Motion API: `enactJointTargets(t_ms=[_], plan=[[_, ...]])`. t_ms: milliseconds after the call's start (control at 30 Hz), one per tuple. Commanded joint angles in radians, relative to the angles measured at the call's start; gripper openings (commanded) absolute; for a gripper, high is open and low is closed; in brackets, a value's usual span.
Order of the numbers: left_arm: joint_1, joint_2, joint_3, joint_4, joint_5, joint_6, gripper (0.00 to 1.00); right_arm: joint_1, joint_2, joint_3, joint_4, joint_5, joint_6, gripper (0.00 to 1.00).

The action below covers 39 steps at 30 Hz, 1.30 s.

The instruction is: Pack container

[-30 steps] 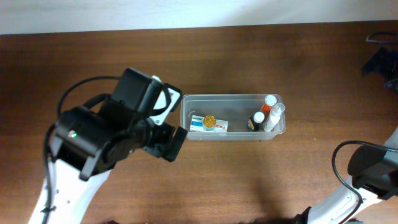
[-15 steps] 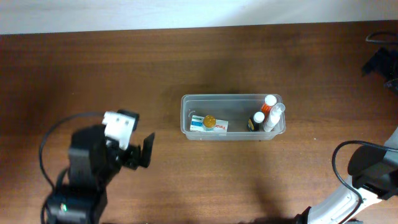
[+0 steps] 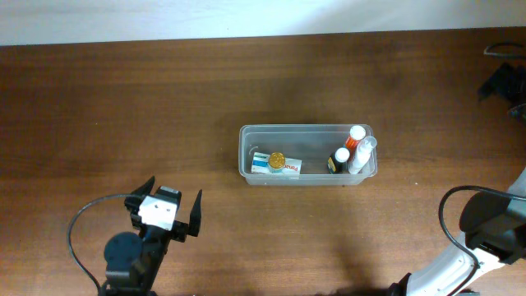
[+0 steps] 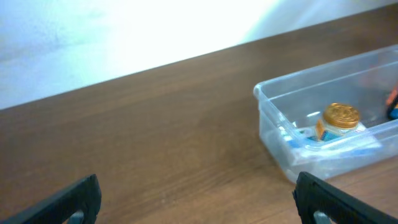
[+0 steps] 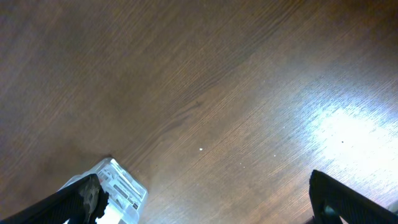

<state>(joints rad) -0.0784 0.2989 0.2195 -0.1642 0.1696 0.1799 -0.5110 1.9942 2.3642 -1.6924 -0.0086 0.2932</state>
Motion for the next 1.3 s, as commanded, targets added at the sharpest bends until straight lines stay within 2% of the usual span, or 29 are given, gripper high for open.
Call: enactJointTargets(t_ms=[0, 267, 500, 1267], plan=[[0.033, -0.074, -0.085, 0.053, 0.050, 0.020, 1.00, 0.000, -0.011, -0.005, -0.005, -0.003, 0.011, 0.98], [0.104, -0.217, -0.186, 0.055, 0.056, 0.019, 1.00, 0.000, -0.011, -0.005, -0.005, -0.003, 0.011, 0.98], [0.123, -0.296, -0.189, 0.060, 0.055, 0.017, 1.00, 0.000, -0.011, -0.005, -0.005, -0.003, 0.011, 0.98], [0.128, -0.294, -0.189, 0.059, 0.052, 0.017, 1.00, 0.000, -0.011, -0.005, -0.005, -0.003, 0.011, 0.98]])
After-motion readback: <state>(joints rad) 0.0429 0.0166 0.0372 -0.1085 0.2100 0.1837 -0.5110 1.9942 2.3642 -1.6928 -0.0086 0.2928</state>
